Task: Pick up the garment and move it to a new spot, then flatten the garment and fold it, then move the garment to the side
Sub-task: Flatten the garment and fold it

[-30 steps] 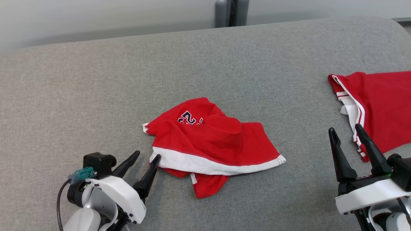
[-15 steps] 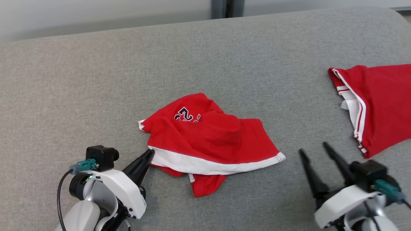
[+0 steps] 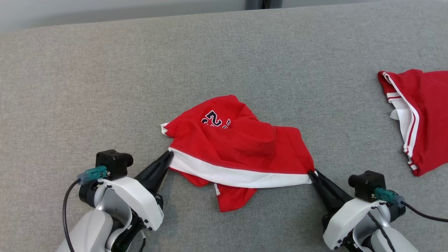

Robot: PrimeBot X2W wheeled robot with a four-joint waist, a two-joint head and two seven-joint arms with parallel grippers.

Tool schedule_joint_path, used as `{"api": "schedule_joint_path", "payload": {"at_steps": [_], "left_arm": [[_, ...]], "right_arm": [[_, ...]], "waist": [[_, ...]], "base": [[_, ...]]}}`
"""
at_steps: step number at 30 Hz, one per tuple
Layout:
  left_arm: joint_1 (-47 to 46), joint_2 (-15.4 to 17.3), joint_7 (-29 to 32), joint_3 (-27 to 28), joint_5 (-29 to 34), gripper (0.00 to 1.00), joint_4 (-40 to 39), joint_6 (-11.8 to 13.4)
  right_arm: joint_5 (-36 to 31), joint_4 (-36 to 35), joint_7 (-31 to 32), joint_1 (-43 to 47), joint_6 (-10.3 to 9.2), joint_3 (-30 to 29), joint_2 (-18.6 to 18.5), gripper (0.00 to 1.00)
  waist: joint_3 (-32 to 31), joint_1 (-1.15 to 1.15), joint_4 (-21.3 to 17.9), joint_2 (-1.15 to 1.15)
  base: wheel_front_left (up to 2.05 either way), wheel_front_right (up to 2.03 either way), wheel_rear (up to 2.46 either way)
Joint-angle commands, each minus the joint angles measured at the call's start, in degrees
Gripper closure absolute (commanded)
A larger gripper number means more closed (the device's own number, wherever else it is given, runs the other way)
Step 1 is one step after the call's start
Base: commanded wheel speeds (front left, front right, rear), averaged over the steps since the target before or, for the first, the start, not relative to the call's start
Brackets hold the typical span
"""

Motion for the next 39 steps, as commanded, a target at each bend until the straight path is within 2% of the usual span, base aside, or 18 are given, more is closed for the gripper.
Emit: {"api": "schedule_joint_path", "payload": {"at_steps": [1,5,11,20,21,28,34,37,39], "left_arm": [[-1.1,0.4,-0.7,0.4,0.4,1.00,-0.6,0.2],[-1.3,1.2,-2.2,1.2,1.1,1.00,-3.7,1.0],[-2.6,3.2,-3.0,2.9,2.2,1.00,-13.4,2.5],[-8.9,6.3,-1.3,6.6,5.0,1.00,-29.8,5.6],[-8.9,6.3,-1.3,6.6,5.0,1.00,-29.8,5.6],[-13.1,8.7,1.9,9.3,6.8,1.00,-39.8,8.1],[-14.3,9.1,4.2,9.7,6.7,1.00,-43.1,9.4],[-15.2,8.5,4.3,9.5,6.0,1.00,-41.6,9.0],[-16.6,8.1,4.0,9.3,5.3,1.00,-39.3,8.5]], "right_arm": [[0.9,-0.2,-0.6,-0.4,-0.04,-0.1,-0.7,1.00],[2.9,-3.6,-2.3,-1.3,-0.03,-1.4,-1.7,1.00],[6.3,-13.3,-2.4,-3.6,-0.03,-6.5,-2.9,1.00],[8.6,-30.4,1.8,-10.7,-0.03,-14.6,-5.2,1.00],[8.6,-30.4,1.8,-10.7,-0.03,-14.6,-5.2,1.00],[7.7,-42.3,5.6,-14.5,-0.03,-20.6,-4.7,1.00],[7.3,-45.8,8.9,-15.1,-0.03,-22.8,-3.0,1.00],[8.4,-44.0,9.2,-16.2,-0.03,-22.7,-1.9,1.00],[8.1,-41.1,8.8,-17.8,-0.03,-22.3,-2.5,1.00]], "waist": [[0.0,0.00,0.0,0.00],[-0.2,0.00,-0.3,0.00],[-1.0,0.00,-1.1,0.00],[-2.8,0.00,-1.6,0.00],[-2.8,0.00,-1.6,0.00],[-4.0,0.00,-1.7,0.00],[-3.5,0.00,-1.6,0.00],[-2.3,0.00,-1.6,0.00],[-1.3,0.00,-1.6,0.00]], "base": [[0.00,0.00,0.00],[0.00,0.00,0.00],[0.00,0.00,0.00],[0.00,0.00,0.00],[0.00,0.00,0.00],[0.00,0.00,0.00],[0.00,0.00,0.00],[0.00,0.00,0.00],[0.00,0.00,0.00]]}}
